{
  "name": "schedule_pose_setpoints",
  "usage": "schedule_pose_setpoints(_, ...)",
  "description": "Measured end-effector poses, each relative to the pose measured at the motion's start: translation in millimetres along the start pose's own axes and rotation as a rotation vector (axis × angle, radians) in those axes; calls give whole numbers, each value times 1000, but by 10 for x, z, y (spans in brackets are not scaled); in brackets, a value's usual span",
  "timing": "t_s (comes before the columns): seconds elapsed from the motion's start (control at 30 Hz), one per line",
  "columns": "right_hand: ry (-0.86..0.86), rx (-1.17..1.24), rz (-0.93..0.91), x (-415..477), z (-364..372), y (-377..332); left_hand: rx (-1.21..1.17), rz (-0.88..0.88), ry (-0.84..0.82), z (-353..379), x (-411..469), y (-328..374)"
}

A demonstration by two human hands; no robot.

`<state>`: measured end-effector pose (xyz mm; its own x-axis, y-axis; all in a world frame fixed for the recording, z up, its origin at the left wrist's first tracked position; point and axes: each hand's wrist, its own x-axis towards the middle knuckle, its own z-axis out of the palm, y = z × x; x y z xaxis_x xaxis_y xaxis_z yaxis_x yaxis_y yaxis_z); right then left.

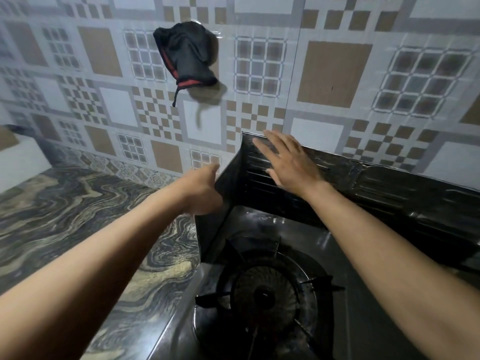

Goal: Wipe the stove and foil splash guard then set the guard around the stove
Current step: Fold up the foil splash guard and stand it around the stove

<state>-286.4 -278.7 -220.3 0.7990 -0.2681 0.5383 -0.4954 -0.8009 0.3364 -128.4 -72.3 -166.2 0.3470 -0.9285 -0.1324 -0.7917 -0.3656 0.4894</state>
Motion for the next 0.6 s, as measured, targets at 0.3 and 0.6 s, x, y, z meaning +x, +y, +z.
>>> schedule_pose_setpoints(0.3, -75, 242, -25, 529, 207, -372, 44, 35, 59, 24, -77, 73)
schedule_pose_setpoints(0.6, -83, 233, -11, 533, 280, -317, -6, 13, 18, -48, 22, -83)
